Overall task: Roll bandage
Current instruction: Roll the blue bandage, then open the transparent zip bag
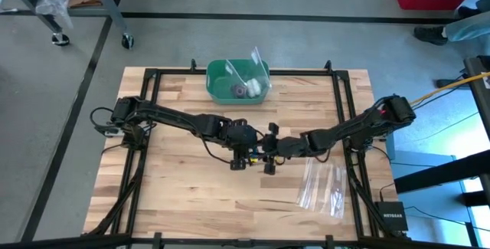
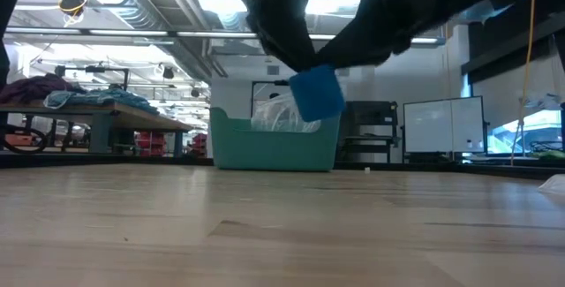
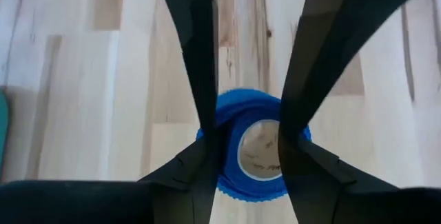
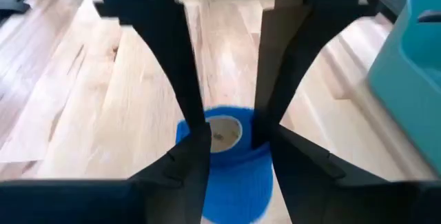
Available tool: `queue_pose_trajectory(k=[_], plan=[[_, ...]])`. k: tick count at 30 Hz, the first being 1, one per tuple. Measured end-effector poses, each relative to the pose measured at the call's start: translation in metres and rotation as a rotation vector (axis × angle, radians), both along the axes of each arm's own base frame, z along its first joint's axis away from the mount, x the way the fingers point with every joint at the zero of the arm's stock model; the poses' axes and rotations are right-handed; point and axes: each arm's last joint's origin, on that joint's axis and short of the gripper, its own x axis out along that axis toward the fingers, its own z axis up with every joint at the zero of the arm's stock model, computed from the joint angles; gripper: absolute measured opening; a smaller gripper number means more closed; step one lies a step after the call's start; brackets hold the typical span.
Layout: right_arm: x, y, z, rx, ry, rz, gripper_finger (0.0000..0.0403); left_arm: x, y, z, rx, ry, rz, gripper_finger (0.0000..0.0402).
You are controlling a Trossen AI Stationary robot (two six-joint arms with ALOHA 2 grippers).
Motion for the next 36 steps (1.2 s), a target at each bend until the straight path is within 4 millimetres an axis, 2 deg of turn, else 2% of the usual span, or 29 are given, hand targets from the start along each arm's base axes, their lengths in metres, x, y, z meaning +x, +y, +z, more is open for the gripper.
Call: queue_pose_trajectory(k=[4, 6, 12, 14, 16, 19, 22, 25, 30, 34, 36], plan=[[0.006, 0.001, -0.018, -0.007, 0.039, -0.034, 0.0154, -0.001, -0.004, -0.003, -0.003, 0.013, -0.005, 0.0143], [0.007, 0.001, -0.027, -0.017, 0.077, -0.034, 0.0154, 0.000, -0.008, 0.003, -0.006, -0.022, -0.012, 0.0143], [0.008, 0.002, -0.039, -0.027, 0.124, -0.032, 0.0154, -0.005, -0.018, 0.003, 0.015, 0.001, -0.034, 0.0143], [0.006, 0.001, -0.034, -0.031, 0.156, -0.029, 0.0154, -0.012, -0.020, 0.009, 0.029, 0.014, -0.004, 0.0143], [0.001, 0.007, -0.015, -0.009, 0.194, 0.018, 0.0154, -0.020, -0.026, 0.014, 0.045, 0.029, 0.013, 0.0143], [-0.017, 0.019, 0.018, 0.061, 0.297, 0.072, 0.0154, -0.027, -0.041, 0.016, 0.079, 0.019, -0.001, 0.0143], [-0.049, 0.034, 0.042, 0.138, 0.399, 0.109, 0.0154, -0.027, -0.057, 0.000, 0.079, -0.059, -0.036, 0.0143], [-0.085, 0.049, 0.053, 0.249, 0.517, 0.120, 0.0154, -0.024, -0.062, -0.020, 0.064, -0.180, -0.075, 0.0143], [-0.127, 0.068, 0.043, 0.389, 0.788, 0.059, 0.0154, -0.018, -0.051, -0.036, -0.009, -0.374, -0.026, 0.0143], [-0.150, 0.072, 0.011, 0.301, 0.995, -0.035, 0.0154, -0.022, -0.043, -0.049, -0.030, -0.344, 0.020, 0.0143], [-0.155, 0.073, -0.004, 0.297, 1.032, -0.052, 0.0154, -0.024, -0.042, -0.053, -0.032, -0.328, 0.027, 0.0143]])
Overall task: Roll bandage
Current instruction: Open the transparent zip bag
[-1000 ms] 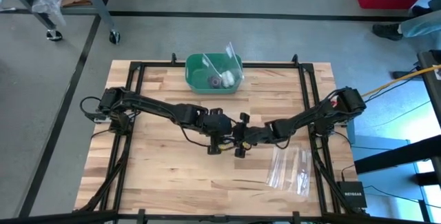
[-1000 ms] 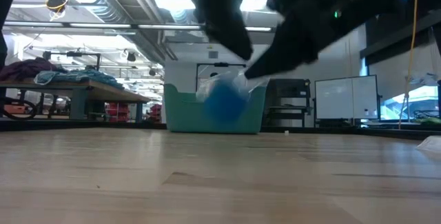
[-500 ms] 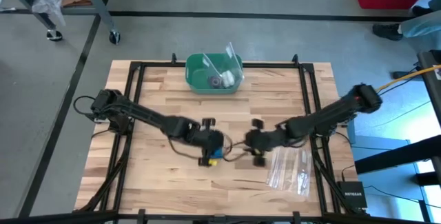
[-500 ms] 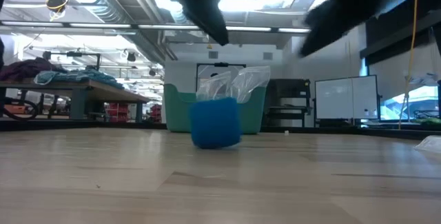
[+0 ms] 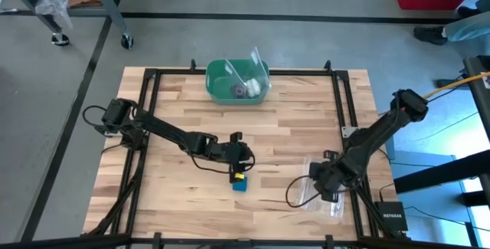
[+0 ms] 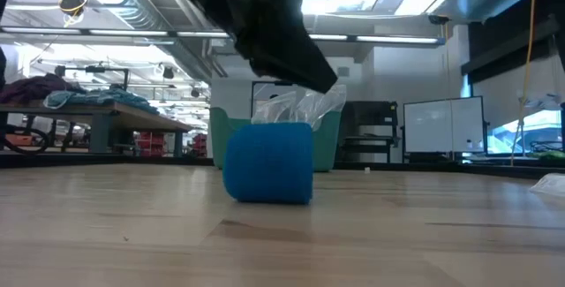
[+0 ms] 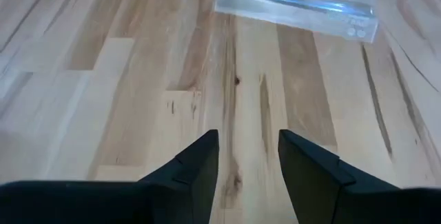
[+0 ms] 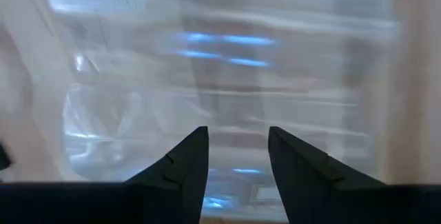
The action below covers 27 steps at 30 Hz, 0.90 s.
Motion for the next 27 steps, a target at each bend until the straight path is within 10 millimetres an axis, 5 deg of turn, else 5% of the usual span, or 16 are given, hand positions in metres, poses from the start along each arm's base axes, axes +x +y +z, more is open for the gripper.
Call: queue_pose_trajectory(k=[5, 10, 22, 27], plan=[[0.000, -0.002, -0.044, -0.011, -0.027, -0.018, 0.0154, -0.003, -0.001, -0.005, 0.003, 0.011, -0.006, 0.0143], [0.021, -0.010, -0.065, -0.028, -0.129, -0.027, 0.0154, -0.005, 0.000, -0.008, 0.008, 0.046, -0.003, 0.0143], [0.102, -0.054, -0.073, -0.140, -0.603, 0.040, 0.0154, -0.002, 0.015, -0.009, 0.037, 0.049, 0.021, 0.0143], [0.116, -0.064, -0.048, -0.155, -0.615, 0.061, 0.0154, 0.004, 0.030, -0.008, 0.047, 0.017, 0.044, 0.0143]])
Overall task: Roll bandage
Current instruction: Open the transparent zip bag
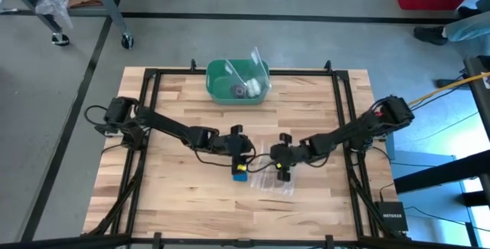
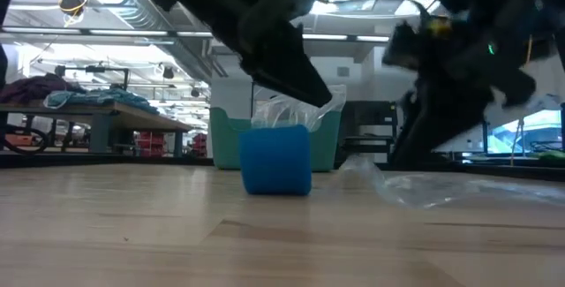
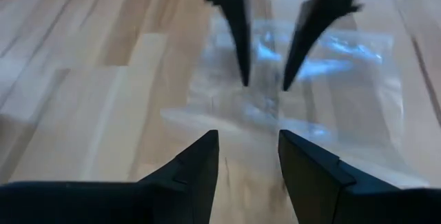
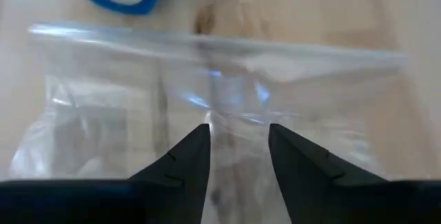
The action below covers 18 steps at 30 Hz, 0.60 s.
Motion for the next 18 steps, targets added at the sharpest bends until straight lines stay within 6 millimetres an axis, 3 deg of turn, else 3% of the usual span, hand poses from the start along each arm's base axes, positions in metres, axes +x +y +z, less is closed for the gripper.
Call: queue_pose_trajectory(k=[5, 8, 12, 18], plan=[[-0.019, 0.004, 0.049, -0.021, 0.095, 0.028, 0.0154, 0.015, 0.012, -0.011, -0.059, -0.060, -0.063, 0.0143], [-0.041, 0.009, 0.062, 0.029, 0.126, -0.021, 0.0154, 0.024, 0.016, -0.028, -0.099, -0.071, -0.100, 0.0143], [-0.067, 0.019, 0.051, 0.102, 0.139, -0.139, 0.0154, 0.032, 0.017, -0.058, -0.107, -0.035, -0.106, 0.0143], [-0.081, 0.023, 0.004, 0.206, 0.159, -0.335, 0.0154, 0.036, 0.014, -0.090, -0.159, 0.016, -0.078, 0.0143]])
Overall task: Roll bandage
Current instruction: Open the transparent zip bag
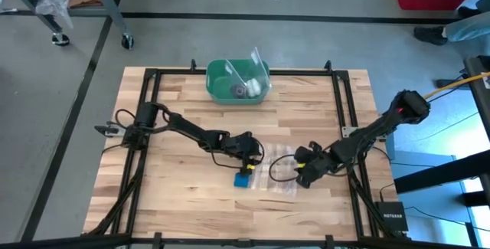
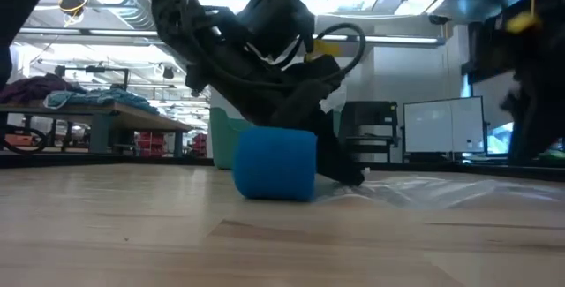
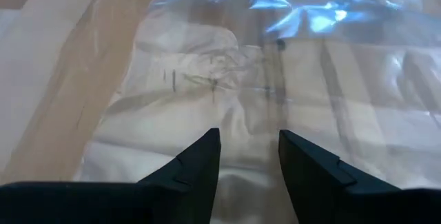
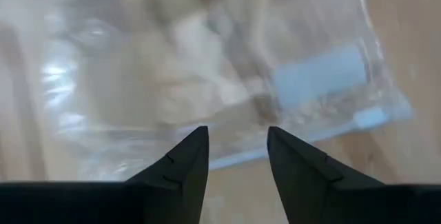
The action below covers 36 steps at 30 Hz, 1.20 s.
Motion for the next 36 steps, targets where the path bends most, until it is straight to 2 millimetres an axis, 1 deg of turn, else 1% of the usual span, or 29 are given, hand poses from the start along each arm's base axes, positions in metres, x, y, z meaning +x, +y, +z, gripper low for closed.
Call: queue_pose_trajectory(k=[3, 6, 9, 11, 14, 17, 19, 21, 22, 24, 26, 28, 29, 32, 34, 36], plan=[[-0.003, -0.005, -0.020, -0.039, 0.032, -0.086, 0.0154, 0.001, -0.007, -0.005, -0.031, -0.002, 0.005, 0.0143], [-0.002, -0.011, -0.031, -0.118, 0.056, -0.095, 0.0154, 0.000, -0.017, -0.006, -0.039, -0.009, -0.039, 0.0143], [0.003, -0.021, -0.035, -0.249, 0.057, -0.051, 0.0154, 0.000, -0.024, -0.004, -0.033, -0.026, -0.075, 0.0143], [0.008, -0.028, -0.035, -0.345, 0.040, -0.001, 0.0154, -0.001, -0.027, -0.003, -0.019, -0.033, -0.091, 0.0143], [0.015, -0.039, -0.034, -0.483, 0.034, 0.105, 0.0154, -0.002, -0.027, 0.005, 0.003, -0.038, -0.107, 0.0143], [0.024, -0.046, -0.032, -0.552, 0.020, 0.206, 0.0154, -0.006, -0.025, 0.022, 0.057, 0.006, -0.131, 0.0143], [0.028, -0.049, -0.028, -0.582, 0.038, 0.245, 0.0154, -0.009, -0.024, 0.042, 0.126, 0.026, -0.130, 0.0143], [0.032, -0.049, -0.017, -0.593, 0.062, 0.260, 0.0154, -0.012, -0.021, 0.061, 0.207, 0.023, -0.098, 0.0143], [0.035, -0.047, -0.009, -0.590, 0.063, 0.255, 0.0154, -0.014, -0.018, 0.070, 0.242, 0.011, -0.078, 0.0143], [0.040, -0.045, 0.008, -0.533, 0.060, 0.231, 0.0154, -0.015, -0.011, 0.079, 0.275, -0.006, -0.047, 0.0143], [0.040, -0.042, 0.020, -0.412, 0.049, 0.192, 0.0154, -0.013, -0.001, 0.079, 0.269, -0.011, -0.012, 0.0143], [0.040, -0.039, 0.024, -0.262, 0.031, 0.128, 0.0154, -0.010, 0.010, 0.072, 0.240, -0.002, 0.038, 0.0143], [0.039, -0.038, 0.023, -0.193, 0.033, 0.091, 0.0154, -0.009, 0.015, 0.067, 0.229, 0.009, 0.055, 0.0143], [0.032, -0.034, 0.012, -0.036, 0.066, -0.005, 0.0154, -0.008, 0.024, 0.040, 0.187, 0.086, 0.083, 0.0143], [0.026, -0.029, 0.001, 0.000, 0.076, -0.038, 0.0154, -0.007, 0.024, 0.025, 0.156, 0.131, 0.081, 0.0143], [0.021, -0.026, -0.009, -0.007, 0.081, -0.054, 0.0154, -0.005, 0.020, 0.018, 0.109, 0.128, 0.075, 0.0143]])
